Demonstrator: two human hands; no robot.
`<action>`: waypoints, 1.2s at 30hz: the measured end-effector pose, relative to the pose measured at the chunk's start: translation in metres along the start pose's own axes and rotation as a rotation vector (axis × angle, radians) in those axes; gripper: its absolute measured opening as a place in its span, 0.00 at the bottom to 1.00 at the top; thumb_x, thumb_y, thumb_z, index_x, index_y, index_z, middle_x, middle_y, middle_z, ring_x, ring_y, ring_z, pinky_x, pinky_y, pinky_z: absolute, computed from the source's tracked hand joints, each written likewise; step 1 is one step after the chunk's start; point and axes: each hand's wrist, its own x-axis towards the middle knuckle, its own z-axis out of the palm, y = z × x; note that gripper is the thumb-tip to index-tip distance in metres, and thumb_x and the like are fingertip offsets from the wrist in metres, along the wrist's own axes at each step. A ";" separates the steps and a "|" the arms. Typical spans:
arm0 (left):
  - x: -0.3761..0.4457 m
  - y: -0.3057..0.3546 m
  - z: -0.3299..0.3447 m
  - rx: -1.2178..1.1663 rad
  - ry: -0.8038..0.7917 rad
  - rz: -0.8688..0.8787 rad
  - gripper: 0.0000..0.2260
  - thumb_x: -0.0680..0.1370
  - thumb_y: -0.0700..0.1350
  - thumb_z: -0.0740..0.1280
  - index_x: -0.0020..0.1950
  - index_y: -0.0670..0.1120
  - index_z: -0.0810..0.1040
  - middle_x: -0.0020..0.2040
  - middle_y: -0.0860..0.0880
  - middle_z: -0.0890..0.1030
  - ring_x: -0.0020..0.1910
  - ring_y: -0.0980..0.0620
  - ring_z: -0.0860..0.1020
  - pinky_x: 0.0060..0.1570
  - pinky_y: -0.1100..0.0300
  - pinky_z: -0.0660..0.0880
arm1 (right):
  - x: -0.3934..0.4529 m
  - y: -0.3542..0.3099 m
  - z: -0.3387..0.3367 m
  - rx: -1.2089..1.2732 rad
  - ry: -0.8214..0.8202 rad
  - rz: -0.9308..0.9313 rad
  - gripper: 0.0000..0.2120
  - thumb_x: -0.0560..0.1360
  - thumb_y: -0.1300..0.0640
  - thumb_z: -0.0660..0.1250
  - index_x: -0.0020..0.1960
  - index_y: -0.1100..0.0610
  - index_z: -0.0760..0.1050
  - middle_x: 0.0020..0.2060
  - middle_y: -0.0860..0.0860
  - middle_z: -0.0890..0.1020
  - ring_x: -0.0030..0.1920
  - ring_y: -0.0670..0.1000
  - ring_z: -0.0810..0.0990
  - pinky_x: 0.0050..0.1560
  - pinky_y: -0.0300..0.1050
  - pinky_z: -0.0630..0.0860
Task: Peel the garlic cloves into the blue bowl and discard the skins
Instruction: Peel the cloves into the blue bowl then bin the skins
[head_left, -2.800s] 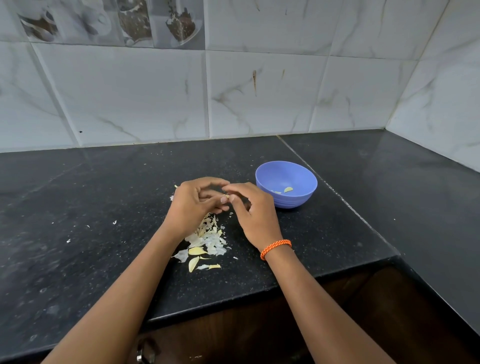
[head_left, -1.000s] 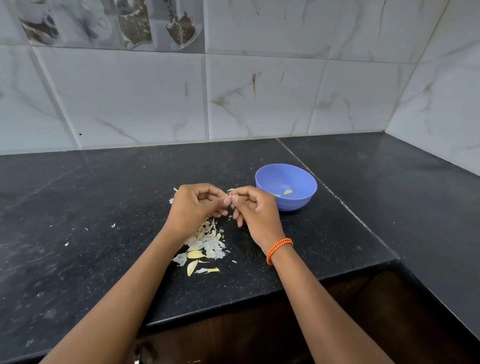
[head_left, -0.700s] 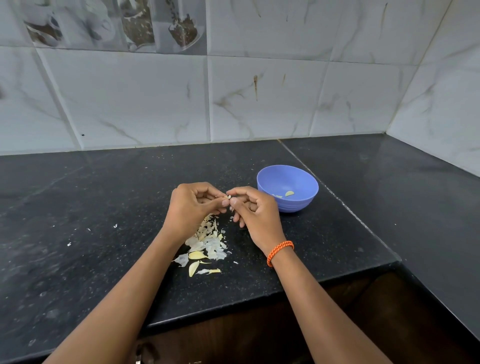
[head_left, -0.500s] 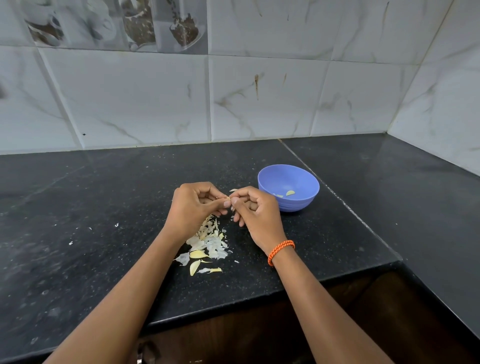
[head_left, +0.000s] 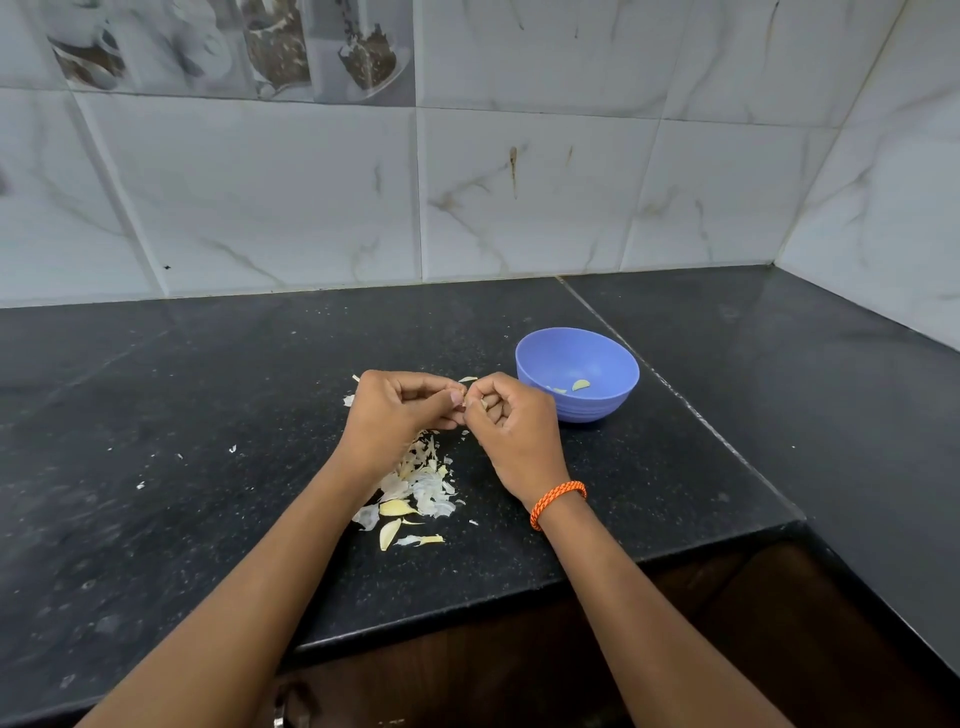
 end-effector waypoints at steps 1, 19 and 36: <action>0.001 0.000 -0.001 -0.016 0.013 -0.003 0.05 0.80 0.35 0.74 0.53 0.35 0.88 0.44 0.38 0.88 0.42 0.43 0.88 0.47 0.56 0.87 | 0.000 0.000 0.000 -0.003 0.004 0.008 0.05 0.78 0.62 0.72 0.44 0.58 0.82 0.31 0.51 0.81 0.30 0.45 0.74 0.33 0.42 0.75; 0.004 -0.002 -0.008 -0.035 -0.003 -0.055 0.04 0.80 0.34 0.74 0.54 0.34 0.87 0.45 0.36 0.88 0.41 0.42 0.88 0.46 0.56 0.87 | 0.000 -0.001 -0.002 -0.017 0.016 0.028 0.08 0.80 0.63 0.72 0.56 0.53 0.83 0.46 0.44 0.86 0.48 0.43 0.85 0.47 0.36 0.81; 0.003 -0.004 -0.005 0.008 -0.119 0.029 0.04 0.83 0.36 0.70 0.54 0.35 0.80 0.41 0.41 0.85 0.36 0.42 0.86 0.40 0.54 0.86 | -0.002 -0.010 -0.007 0.322 -0.034 0.092 0.11 0.76 0.61 0.79 0.58 0.58 0.85 0.49 0.51 0.88 0.49 0.49 0.86 0.52 0.43 0.84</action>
